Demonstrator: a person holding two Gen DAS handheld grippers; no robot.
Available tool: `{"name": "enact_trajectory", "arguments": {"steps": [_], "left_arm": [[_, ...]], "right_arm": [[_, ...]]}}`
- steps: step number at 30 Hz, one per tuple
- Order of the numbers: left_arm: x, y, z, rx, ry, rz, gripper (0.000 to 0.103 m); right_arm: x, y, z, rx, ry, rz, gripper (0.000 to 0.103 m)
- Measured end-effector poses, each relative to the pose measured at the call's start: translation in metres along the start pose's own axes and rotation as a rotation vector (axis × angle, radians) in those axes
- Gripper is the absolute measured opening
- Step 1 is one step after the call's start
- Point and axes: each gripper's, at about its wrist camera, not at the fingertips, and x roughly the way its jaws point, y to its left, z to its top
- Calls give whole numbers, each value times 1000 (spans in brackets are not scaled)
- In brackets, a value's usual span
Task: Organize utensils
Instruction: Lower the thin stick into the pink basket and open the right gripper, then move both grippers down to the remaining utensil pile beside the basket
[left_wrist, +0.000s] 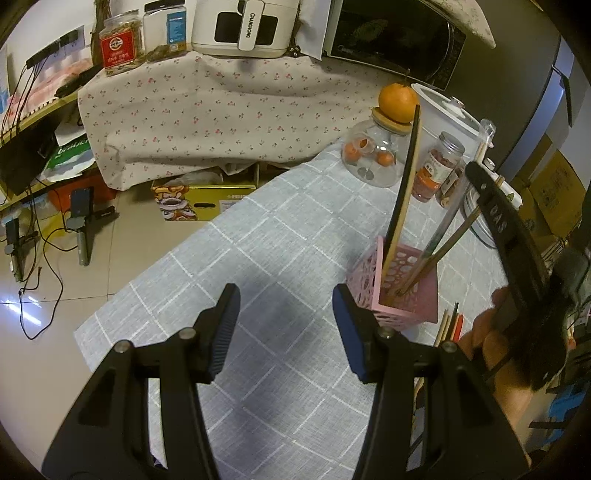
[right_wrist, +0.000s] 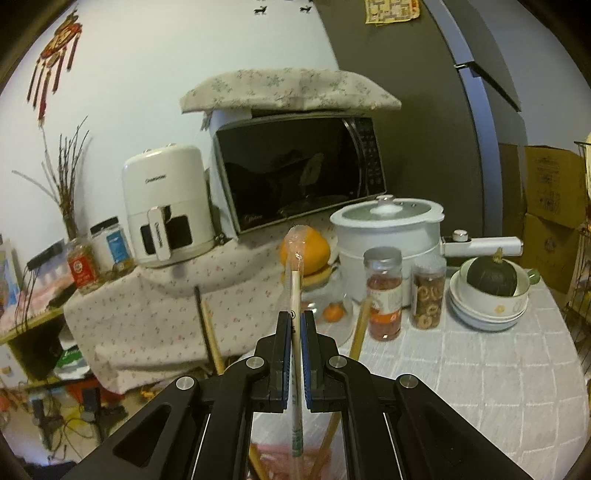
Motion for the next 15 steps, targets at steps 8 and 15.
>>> {"name": "enact_trajectory", "arguments": {"steps": [8,15], "left_arm": [[-2,0,-2,-6,12,-17,53],[-6,-13,-13,50,53,-71,68]], "right_arm": [[-26,2,17,-17,25,69,37],[-68,-21,46,-21,76,48,61]]}}
